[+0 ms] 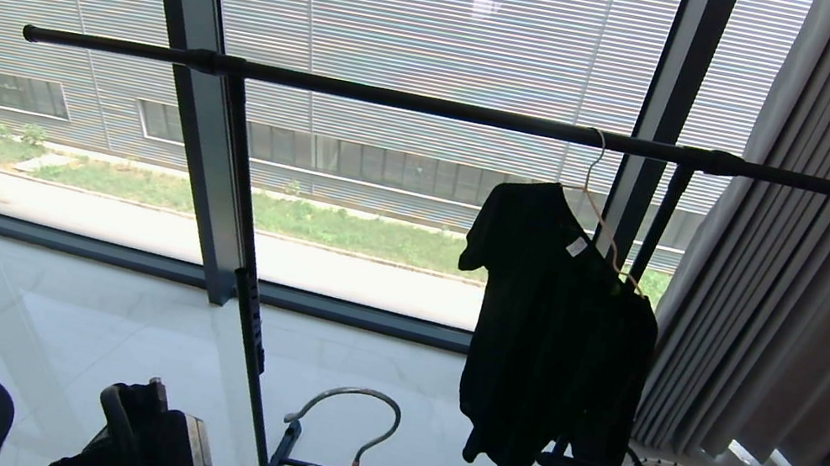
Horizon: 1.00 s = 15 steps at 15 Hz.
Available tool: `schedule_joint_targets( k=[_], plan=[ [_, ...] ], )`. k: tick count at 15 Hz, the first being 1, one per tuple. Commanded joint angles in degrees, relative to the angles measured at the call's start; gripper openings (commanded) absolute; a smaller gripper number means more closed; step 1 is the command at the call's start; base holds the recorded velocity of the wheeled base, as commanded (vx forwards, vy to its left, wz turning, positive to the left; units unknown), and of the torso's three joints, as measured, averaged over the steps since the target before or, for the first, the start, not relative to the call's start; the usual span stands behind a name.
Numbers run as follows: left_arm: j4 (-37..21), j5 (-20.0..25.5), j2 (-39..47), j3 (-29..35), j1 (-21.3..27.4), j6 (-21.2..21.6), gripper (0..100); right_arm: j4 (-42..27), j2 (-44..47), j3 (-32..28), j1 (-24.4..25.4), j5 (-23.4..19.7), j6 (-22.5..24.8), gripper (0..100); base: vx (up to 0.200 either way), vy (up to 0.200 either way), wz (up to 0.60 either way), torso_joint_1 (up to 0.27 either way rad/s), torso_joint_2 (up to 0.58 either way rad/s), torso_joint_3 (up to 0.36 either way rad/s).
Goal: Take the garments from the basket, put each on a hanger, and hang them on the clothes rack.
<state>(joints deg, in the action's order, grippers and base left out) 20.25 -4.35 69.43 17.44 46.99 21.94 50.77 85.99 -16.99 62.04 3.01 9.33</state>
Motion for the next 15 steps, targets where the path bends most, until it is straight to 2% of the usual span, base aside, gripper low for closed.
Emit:
schedule_joint_targets(
  k=[1,3,5,7,10,12,15],
  plan=[
    [1.1,-1.6,-3.3,-4.1,-1.7,0.0,0,-0.1,0.1,0.0,-1.9,0.1,0.1,100,0.000,0.000,0.00,0.000,0.00,0.000],
    [1.2,-4.0,-5.5,-5.5,-5.5,-0.1,0,0.0,0.5,0.0,-3.2,0.1,0.0,100,0.000,0.000,0.00,0.000,0.00,0.000],
    [3.9,-4.1,-5.4,-1.3,-10.7,-0.6,0,0.0,1.8,-0.1,-3.2,0.0,-0.3,100,0.000,0.000,0.00,0.000,0.00,0.000],
    [7.8,-4.1,-5.1,2.8,-13.4,-0.6,0,1.1,4.0,-1.3,-3.2,0.0,-1.4,100,0.000,0.000,0.00,0.000,0.00,0.000],
    [9.4,-4.0,-5.7,4.6,-13.4,-0.4,0,8.0,11.5,-4.4,-3.2,0.2,-6.2,100,0.000,0.000,0.00,0.000,0.00,0.000],
    [12.1,-4.0,-5.2,5.0,-13.3,-0.2,0,12.5,17.0,-8.9,-3.2,0.5,-10.7,100,0.000,0.000,0.00,0.000,0.00,0.000],
    [12.5,-3.7,-4.5,6.0,-12.4,-0.1,0,12.8,21.6,-15.7,-3.2,3.6,-13.4,100,0.000,0.000,0.00,0.000,0.00,0.000]
  ],
)
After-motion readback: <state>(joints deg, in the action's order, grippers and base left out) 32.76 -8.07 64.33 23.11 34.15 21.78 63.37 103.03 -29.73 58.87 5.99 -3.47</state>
